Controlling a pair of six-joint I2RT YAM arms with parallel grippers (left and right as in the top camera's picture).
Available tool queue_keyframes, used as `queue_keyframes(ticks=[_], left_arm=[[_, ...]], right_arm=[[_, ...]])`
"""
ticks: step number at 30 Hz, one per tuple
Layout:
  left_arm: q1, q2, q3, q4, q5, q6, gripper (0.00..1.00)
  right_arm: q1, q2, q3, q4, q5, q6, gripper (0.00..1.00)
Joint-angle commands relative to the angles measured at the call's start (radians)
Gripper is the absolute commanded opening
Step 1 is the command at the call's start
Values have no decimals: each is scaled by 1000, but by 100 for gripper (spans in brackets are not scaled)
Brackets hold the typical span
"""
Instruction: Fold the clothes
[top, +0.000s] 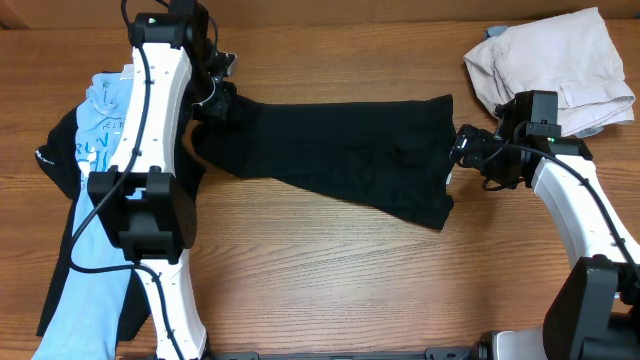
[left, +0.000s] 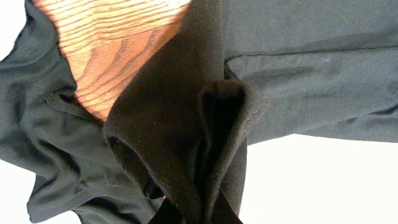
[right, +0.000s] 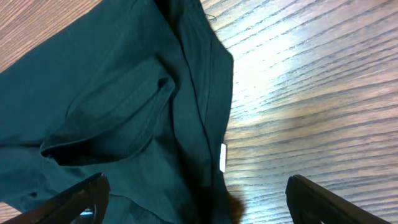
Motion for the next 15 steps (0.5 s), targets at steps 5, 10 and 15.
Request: queue_keyframes(ticks=[5, 10, 15], left_arm=[[-13, -16, 15, -19, -14, -6, 4], [-30, -16, 15, -24, -10, -27, 4], [-72, -16, 15, -12, 31, -32, 4]], right_arm=[[4, -34, 20, -4, -7, -1, 95], [4, -34, 20, -7, -8, -1, 95], [4, -34, 20, -19, -7, -1, 95]])
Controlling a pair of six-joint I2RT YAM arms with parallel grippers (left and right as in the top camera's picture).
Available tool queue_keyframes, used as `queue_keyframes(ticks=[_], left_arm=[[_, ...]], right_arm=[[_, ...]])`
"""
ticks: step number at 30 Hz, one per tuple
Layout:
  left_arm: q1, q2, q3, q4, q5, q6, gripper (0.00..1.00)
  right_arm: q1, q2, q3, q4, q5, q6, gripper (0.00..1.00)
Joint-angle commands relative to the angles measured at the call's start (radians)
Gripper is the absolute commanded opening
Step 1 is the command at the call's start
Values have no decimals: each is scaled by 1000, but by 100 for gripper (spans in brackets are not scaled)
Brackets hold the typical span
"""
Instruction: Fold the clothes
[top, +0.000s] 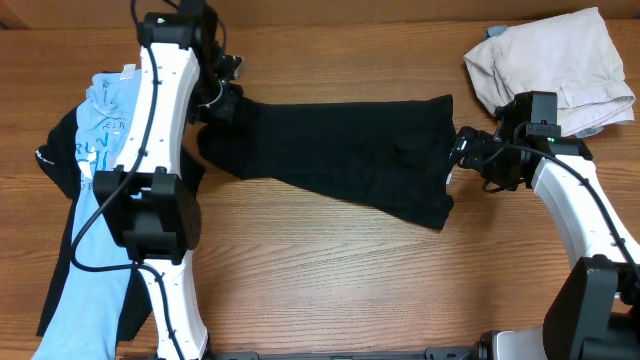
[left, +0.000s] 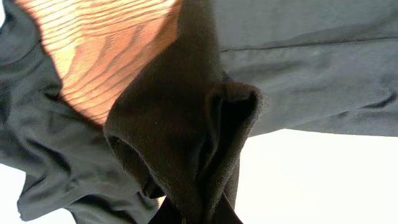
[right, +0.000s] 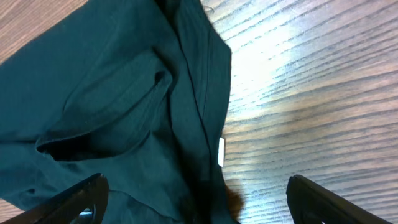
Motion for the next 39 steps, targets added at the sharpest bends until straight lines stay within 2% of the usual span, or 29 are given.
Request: queue_keyframes(ticks=[1, 14, 17, 18, 19, 21, 23, 32, 39], left_arm=[[-53, -16, 15, 9, 50, -19, 4], [-248, 2, 14, 152, 60, -108, 4], [-285, 28, 14, 171, 60, -115, 7], [-295, 37, 13, 176, 60, -119, 13], [-304, 48, 13, 180, 61, -120, 27], [-322, 69, 13, 188, 61, -122, 69], [-338, 92, 13, 194, 60, -126, 100], [-357, 114, 64, 196, 60, -126, 100], [-328, 113, 325, 46, 60, -133, 100]], right_arm=[[5, -34, 20, 0, -7, 0, 95], [5, -34, 20, -6, -5, 0, 95], [5, -34, 20, -9, -4, 0, 95], [5, -34, 20, -10, -4, 0, 95], [5, -34, 20, -10, -4, 0, 96], [5, -34, 20, -11, -4, 0, 96], [5, -34, 20, -11, -4, 0, 98], [5, -34, 19, -4, -4, 0, 99], [5, 15, 5, 46, -19, -5, 99]])
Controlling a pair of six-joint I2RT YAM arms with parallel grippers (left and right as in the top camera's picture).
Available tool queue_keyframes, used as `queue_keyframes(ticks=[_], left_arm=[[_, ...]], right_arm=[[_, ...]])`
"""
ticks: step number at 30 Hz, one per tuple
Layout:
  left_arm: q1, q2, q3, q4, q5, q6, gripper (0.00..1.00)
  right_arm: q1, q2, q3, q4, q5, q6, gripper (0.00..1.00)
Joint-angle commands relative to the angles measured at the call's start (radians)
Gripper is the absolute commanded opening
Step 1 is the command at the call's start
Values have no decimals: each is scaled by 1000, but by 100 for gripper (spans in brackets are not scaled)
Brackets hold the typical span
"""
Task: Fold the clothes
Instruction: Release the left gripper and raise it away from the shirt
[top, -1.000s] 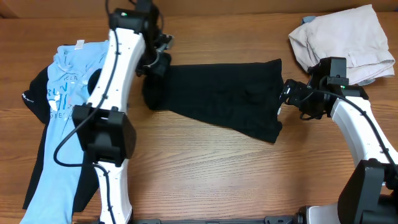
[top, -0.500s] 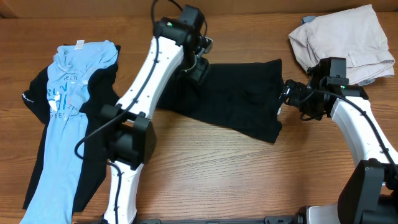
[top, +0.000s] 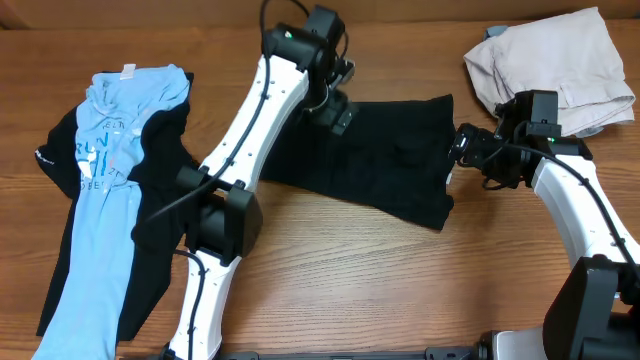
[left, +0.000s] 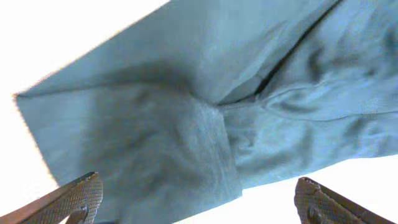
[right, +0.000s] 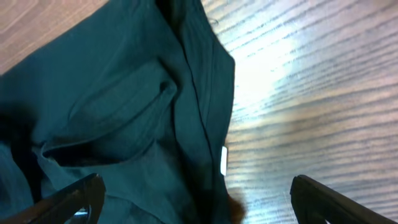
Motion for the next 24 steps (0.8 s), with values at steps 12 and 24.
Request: queue_keyframes(ticks=[12, 24], left_arm=[[84, -10, 278, -141, 3, -19, 100], [131, -10, 277, -144, -3, -18, 100]], right_arm=[[5, 213, 5, 63, -159, -7, 99], [39, 315, 5, 110, -203, 1, 98]])
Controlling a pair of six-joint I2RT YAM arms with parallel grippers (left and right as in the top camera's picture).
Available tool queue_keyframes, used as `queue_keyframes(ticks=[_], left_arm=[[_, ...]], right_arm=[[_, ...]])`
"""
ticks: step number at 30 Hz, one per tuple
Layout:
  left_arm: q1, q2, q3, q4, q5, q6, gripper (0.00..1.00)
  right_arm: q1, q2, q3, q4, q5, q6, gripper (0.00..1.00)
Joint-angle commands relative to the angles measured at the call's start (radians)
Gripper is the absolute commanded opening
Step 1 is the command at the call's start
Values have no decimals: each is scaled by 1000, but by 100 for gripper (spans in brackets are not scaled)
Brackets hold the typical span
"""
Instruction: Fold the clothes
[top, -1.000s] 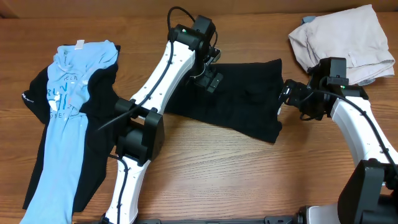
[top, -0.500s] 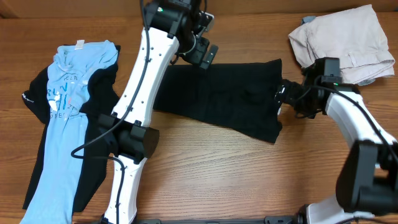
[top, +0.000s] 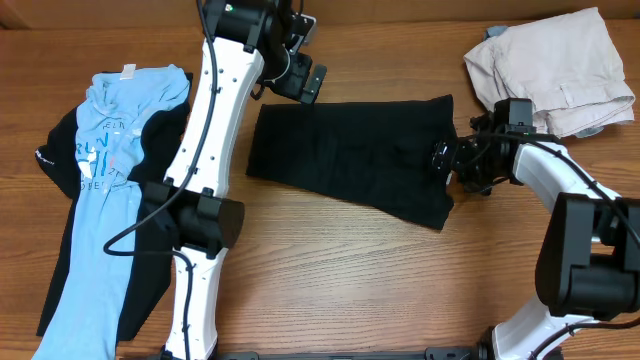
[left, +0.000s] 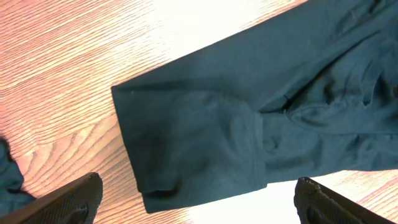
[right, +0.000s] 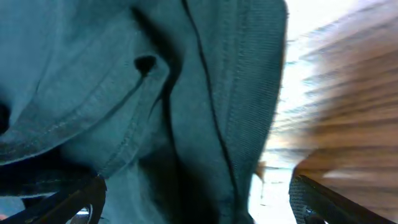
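The black garment (top: 350, 150) lies folded in half across the table's middle, its folded edge at the left. In the left wrist view the garment (left: 249, 93) shows its doubled layers. My left gripper (top: 305, 82) hangs open above the garment's back left corner, nothing between its fingers (left: 74, 199). My right gripper (top: 445, 160) is open at the garment's right edge, low over it. Dark fabric (right: 124, 93) fills the right wrist view and runs between the fingers (right: 317, 199).
A beige garment (top: 555, 65) is bunched at the back right, just behind the right arm. A light blue T-shirt (top: 105, 150) lies on a black shirt (top: 55, 155) at the left. Bare wooden table (top: 320, 290) spans the front.
My left gripper, still open, has moved left and back off the garment's middle. My right gripper has moved left from beside the garment's right edge onto it.
My left gripper was shut on the black garment's left end at the far left, while my right gripper stood open by the right edge. Later the left end lay folded over to the right and the left gripper was open. Now it has drawn back.
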Motion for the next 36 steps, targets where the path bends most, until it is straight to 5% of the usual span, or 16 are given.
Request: queue_keyframes(ticks=[1, 16, 25, 36], left_arm=[[15, -9, 19, 2, -7, -12, 100], [30, -9, -39, 1, -44, -13, 100], [31, -8, -40, 1, -45, -13, 100], [82, -8, -40, 1, -49, -13, 100]], right_arm=[[40, 76, 3, 17, -18, 3, 97], [133, 143, 8, 93, 73, 24, 70], [122, 140, 17, 92, -10, 22, 5], [-95, -11, 145, -204, -66, -140, 4]])
